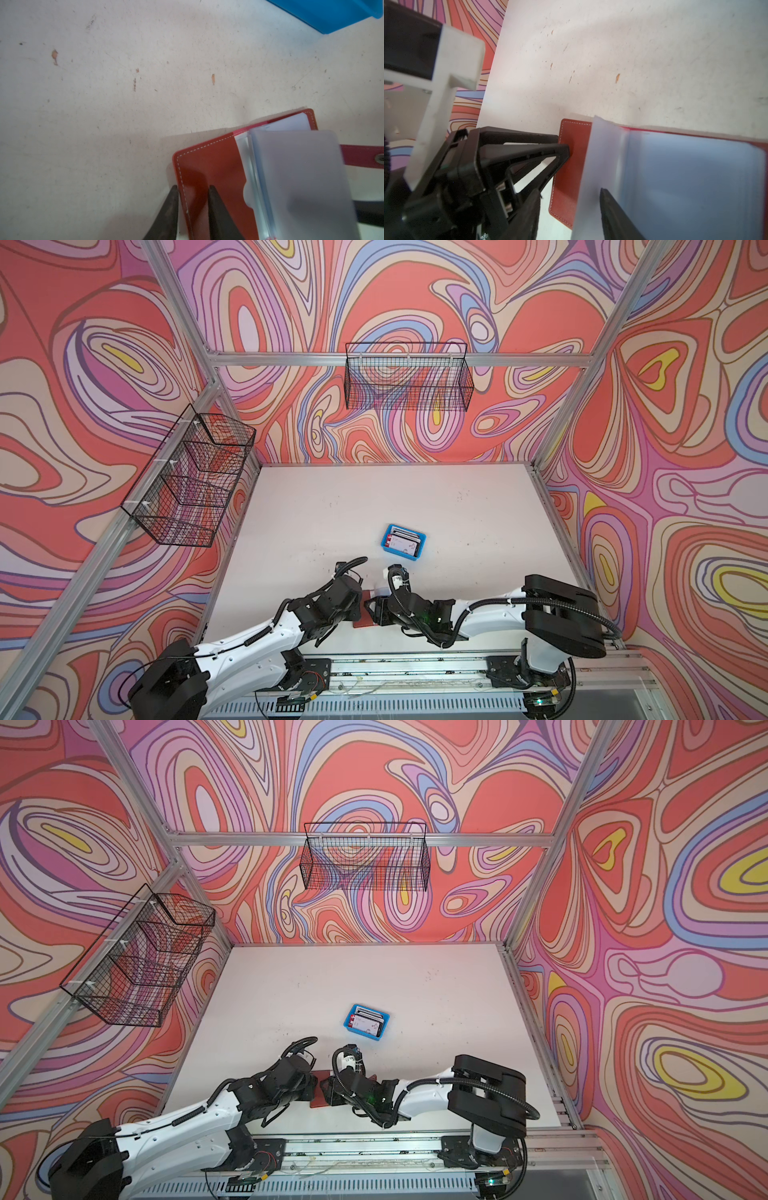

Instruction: Put the credit cards into the card holder

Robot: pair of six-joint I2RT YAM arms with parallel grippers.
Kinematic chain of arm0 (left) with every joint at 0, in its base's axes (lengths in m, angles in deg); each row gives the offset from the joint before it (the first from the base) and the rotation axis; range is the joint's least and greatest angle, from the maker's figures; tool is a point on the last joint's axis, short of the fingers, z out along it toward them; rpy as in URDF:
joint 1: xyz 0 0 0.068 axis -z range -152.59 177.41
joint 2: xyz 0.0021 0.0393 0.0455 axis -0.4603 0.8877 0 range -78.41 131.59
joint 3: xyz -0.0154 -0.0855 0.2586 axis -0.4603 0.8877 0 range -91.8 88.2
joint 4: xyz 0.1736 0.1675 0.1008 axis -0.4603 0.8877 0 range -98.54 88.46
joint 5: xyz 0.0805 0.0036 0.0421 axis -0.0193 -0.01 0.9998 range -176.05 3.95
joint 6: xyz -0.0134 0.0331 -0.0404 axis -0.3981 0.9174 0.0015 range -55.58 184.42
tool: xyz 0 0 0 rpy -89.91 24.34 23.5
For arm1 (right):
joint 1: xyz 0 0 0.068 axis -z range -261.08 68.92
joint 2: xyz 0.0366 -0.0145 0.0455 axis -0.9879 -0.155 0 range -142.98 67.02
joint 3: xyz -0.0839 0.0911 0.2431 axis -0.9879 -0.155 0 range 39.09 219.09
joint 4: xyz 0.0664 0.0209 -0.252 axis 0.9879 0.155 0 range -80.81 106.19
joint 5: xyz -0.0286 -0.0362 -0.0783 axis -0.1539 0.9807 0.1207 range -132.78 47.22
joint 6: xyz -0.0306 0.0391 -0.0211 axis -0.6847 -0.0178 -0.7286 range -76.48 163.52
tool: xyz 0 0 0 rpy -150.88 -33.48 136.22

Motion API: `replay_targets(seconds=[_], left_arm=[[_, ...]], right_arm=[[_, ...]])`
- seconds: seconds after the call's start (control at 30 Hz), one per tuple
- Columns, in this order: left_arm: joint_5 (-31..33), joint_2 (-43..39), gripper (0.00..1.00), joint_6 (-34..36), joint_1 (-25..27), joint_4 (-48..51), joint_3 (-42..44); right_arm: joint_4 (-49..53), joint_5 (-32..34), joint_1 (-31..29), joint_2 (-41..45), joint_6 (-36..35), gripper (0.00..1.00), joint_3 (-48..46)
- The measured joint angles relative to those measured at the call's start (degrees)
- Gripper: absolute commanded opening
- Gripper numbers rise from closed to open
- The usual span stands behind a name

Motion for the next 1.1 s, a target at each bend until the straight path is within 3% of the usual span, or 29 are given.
replay_targets(seconds=[0.33, 0.6, 0.77, 1.1], left_arm=[[0.8, -1.2, 0.29, -0.2, 0.0, 1.6, 0.0], [4.3, -7.5, 0.34, -1.4, 0.0, 5.2, 0.8], [5.0, -11.0, 0.36, -1.6, 0.0, 6.7, 1.1], [4.3, -11.4, 0.36, -1.6, 0.0, 7.9, 1.1]], right_arm=[[-2.6, -1.9, 0.0, -3.0, 0.0, 0.5, 0.0], [-5.8, -3.0, 0.0, -6.9, 0.3, 0.49, 0.0], [-7.5, -3.7, 0.0, -7.5, 0.3, 0.54, 0.1], [-2.0, -2.5, 0.1, -1.4, -1.6, 0.55, 0.2]])
